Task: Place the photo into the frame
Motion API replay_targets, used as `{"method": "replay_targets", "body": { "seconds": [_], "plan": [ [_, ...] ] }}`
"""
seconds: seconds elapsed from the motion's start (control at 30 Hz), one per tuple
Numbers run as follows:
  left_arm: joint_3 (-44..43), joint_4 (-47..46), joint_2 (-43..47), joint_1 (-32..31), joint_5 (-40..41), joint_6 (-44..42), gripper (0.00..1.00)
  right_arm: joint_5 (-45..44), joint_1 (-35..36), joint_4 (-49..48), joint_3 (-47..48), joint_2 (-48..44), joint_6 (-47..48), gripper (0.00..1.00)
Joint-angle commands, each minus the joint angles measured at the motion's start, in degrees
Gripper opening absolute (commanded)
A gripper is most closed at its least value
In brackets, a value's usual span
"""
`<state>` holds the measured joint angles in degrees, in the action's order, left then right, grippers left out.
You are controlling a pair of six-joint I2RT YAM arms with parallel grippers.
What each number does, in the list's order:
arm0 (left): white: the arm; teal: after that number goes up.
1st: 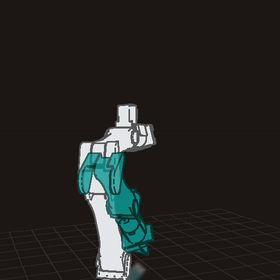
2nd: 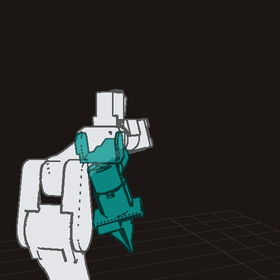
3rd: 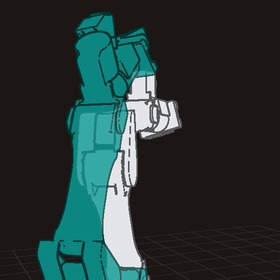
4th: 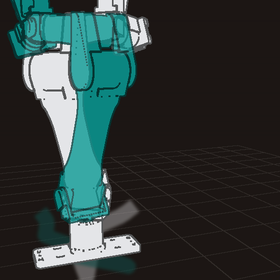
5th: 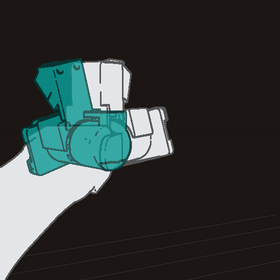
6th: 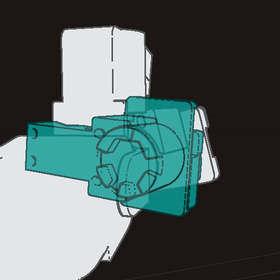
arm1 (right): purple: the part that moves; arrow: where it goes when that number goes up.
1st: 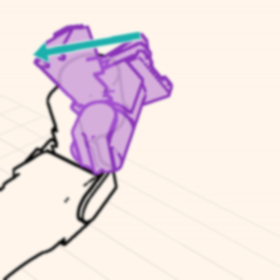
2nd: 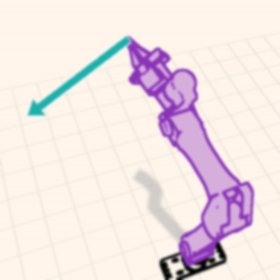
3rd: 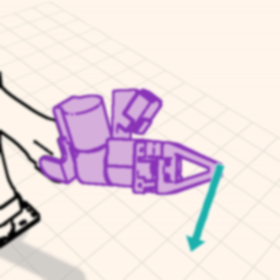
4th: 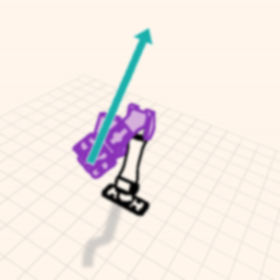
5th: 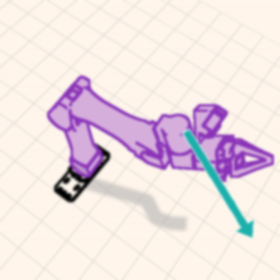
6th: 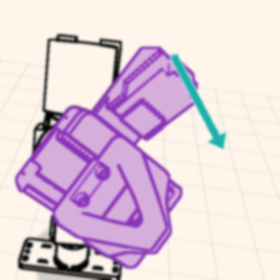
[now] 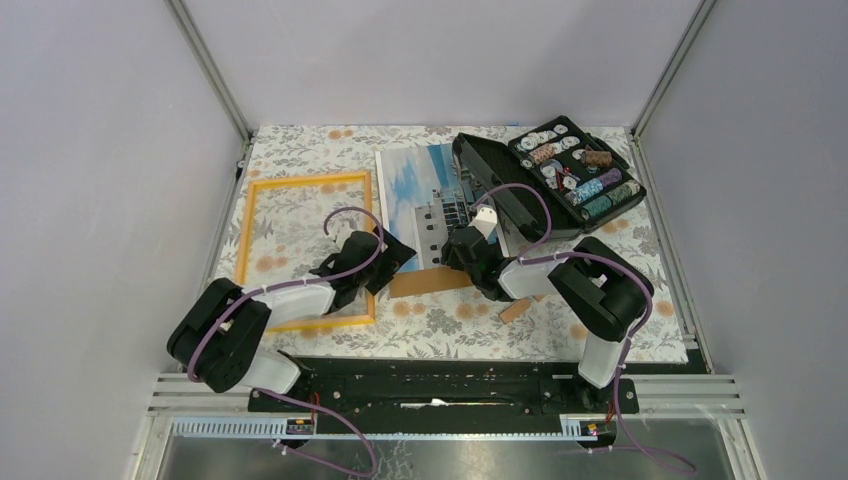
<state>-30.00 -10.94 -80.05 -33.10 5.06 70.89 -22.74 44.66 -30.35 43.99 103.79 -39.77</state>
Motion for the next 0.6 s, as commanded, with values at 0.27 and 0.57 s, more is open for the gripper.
{"method": "replay_targets", "body": {
  "seconds": [0.27,0.57],
  "plan": [
    [-0.13,-6.68,-6.89,-1.53,4.56,4.34,0.99,2.81,-0.64,3.19,-1.19,1.43,-0.95,0.46],
    [-0.13,-2.4,-5.3,-2.0,9.27,4.17,0.99,4.36,-1.04,2.49,-1.03,2.1,-1.1,0.46]
  ]
}}
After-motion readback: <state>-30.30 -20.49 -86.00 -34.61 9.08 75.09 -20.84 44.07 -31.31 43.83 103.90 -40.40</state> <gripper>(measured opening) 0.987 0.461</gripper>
